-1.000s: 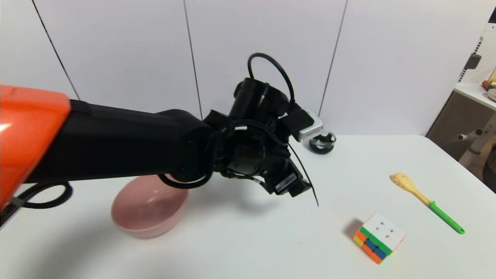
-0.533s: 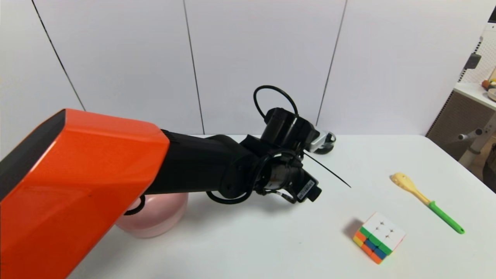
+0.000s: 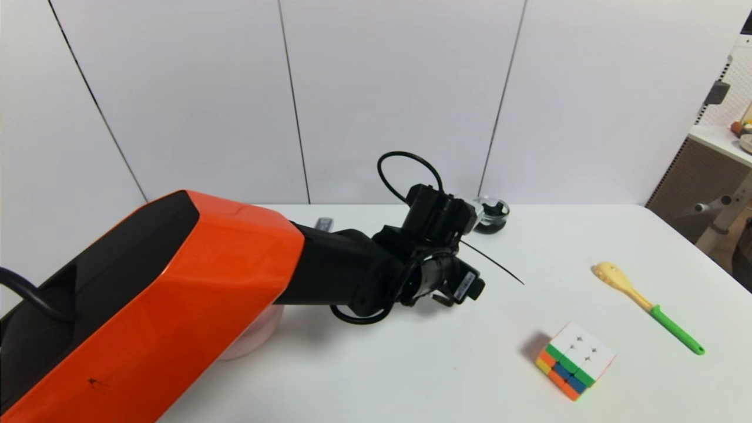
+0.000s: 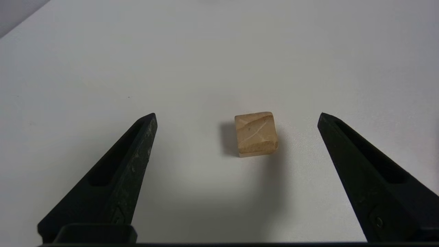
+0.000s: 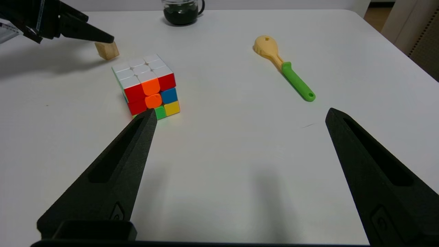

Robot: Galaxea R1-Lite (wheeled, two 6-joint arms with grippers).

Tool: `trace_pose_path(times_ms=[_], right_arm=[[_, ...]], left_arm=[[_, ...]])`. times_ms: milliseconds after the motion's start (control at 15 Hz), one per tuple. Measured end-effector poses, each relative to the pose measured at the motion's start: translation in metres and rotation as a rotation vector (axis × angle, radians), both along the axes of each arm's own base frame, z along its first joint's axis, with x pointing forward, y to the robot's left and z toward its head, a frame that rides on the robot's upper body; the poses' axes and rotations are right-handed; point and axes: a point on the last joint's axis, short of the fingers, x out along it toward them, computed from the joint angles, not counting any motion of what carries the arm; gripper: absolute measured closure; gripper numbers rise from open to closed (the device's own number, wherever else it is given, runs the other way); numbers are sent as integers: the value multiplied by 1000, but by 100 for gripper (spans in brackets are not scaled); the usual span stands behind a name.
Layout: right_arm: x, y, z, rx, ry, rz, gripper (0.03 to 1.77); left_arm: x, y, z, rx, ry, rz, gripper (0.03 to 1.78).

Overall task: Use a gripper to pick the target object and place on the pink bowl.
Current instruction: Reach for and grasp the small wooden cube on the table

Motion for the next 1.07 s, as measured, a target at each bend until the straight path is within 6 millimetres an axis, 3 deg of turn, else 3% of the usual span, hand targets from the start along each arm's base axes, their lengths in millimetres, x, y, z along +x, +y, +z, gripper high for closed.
trace_pose_path(times_ms=[267,1000,1067], right_arm=[[0,0,0,0,0,0,10],[0,0,0,0,0,0,10],[0,0,0,0,0,0,10]], left_arm=[[0,2,-14,33,25,4,12],[3,-2,-19,29,8,-2,12],[3,-2,-20,30,8,-3,30]])
